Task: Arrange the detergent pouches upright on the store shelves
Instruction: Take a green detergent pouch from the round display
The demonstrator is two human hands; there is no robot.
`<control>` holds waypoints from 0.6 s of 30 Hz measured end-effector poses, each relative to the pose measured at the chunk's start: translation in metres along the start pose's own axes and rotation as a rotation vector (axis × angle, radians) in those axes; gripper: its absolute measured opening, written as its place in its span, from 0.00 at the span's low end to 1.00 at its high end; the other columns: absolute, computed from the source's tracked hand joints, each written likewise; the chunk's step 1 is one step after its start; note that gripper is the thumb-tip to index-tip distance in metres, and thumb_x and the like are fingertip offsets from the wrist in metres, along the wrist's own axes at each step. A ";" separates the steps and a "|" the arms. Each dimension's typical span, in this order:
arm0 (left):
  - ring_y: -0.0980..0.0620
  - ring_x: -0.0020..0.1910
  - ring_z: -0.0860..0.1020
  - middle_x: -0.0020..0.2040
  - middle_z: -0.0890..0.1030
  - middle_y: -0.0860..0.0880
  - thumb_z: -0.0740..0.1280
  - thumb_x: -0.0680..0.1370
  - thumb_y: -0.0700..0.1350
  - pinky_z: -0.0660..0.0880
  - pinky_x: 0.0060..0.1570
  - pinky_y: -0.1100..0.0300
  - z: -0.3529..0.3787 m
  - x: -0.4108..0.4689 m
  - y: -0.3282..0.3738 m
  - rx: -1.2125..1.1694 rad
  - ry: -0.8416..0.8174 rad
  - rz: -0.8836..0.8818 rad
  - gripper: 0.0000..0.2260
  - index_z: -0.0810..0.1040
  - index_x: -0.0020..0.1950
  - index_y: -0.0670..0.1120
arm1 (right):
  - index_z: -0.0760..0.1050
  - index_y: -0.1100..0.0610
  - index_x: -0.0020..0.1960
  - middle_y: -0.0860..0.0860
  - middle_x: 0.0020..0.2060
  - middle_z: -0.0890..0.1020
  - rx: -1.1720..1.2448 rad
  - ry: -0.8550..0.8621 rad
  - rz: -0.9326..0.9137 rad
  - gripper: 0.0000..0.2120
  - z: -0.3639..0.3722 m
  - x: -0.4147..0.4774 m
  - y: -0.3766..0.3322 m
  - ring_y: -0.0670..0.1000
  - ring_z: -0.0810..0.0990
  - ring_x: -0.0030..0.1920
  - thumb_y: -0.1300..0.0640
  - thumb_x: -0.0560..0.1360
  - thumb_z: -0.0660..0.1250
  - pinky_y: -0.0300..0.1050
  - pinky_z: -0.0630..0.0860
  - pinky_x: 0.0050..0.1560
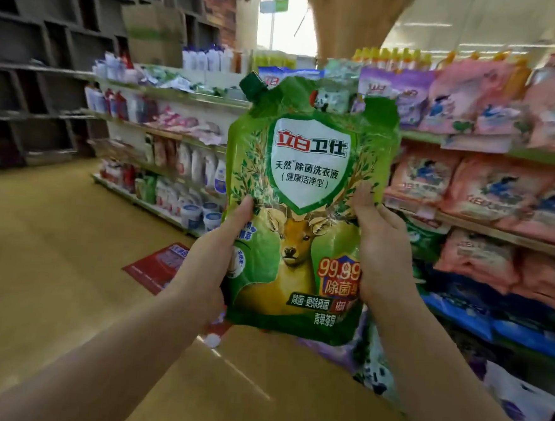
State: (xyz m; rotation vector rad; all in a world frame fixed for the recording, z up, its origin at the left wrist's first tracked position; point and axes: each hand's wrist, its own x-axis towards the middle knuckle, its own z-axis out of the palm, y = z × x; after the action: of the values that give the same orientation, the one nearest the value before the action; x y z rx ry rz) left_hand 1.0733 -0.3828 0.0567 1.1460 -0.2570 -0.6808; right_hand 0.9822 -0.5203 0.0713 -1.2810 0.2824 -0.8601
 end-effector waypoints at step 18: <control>0.48 0.34 0.85 0.38 0.87 0.45 0.67 0.72 0.58 0.80 0.38 0.55 -0.085 0.320 0.085 -0.065 0.097 0.013 0.19 0.86 0.30 0.47 | 0.80 0.56 0.38 0.50 0.32 0.85 0.001 -0.094 0.097 0.14 0.125 0.313 0.134 0.51 0.83 0.30 0.47 0.75 0.64 0.45 0.81 0.36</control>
State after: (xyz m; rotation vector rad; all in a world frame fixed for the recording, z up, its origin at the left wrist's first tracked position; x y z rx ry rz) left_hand 1.3960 -0.4953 0.0508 1.1111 -0.1587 -0.6155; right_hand 1.3234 -0.6440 0.0694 -1.2920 0.2671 -0.7160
